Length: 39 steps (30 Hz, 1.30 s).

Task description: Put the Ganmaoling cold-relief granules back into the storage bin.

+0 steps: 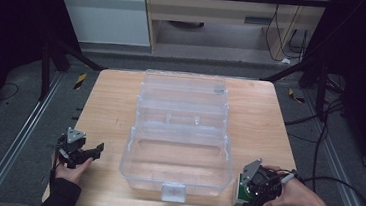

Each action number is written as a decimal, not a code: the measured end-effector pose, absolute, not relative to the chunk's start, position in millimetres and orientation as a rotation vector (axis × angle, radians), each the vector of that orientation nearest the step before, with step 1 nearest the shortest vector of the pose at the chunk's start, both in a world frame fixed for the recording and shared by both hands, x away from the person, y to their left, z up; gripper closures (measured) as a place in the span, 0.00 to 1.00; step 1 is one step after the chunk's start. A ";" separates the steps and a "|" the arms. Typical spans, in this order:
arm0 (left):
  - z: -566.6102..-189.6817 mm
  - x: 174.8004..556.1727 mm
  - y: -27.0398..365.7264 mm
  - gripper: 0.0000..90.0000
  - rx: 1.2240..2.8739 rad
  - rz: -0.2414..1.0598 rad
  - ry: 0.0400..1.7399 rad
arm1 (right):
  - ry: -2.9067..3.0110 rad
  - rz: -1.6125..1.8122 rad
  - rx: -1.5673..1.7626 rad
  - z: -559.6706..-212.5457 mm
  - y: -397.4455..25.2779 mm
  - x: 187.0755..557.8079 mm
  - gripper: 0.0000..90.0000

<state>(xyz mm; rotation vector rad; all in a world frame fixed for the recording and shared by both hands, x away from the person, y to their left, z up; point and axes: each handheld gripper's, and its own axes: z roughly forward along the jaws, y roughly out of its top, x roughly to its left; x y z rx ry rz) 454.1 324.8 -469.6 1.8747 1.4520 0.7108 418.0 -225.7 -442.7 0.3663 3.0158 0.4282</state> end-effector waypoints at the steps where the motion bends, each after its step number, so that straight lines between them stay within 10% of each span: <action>1: -469.7 454.2 324.8 0.29 1.875 0.710 1.452 | 3.013 0.436 0.363 -442.1 -226.3 418.0 0.17; 39: -470.3 454.7 323.9 0.29 1.882 0.702 1.450 | 2.865 0.630 0.437 -322.3 -227.8 414.6 0.18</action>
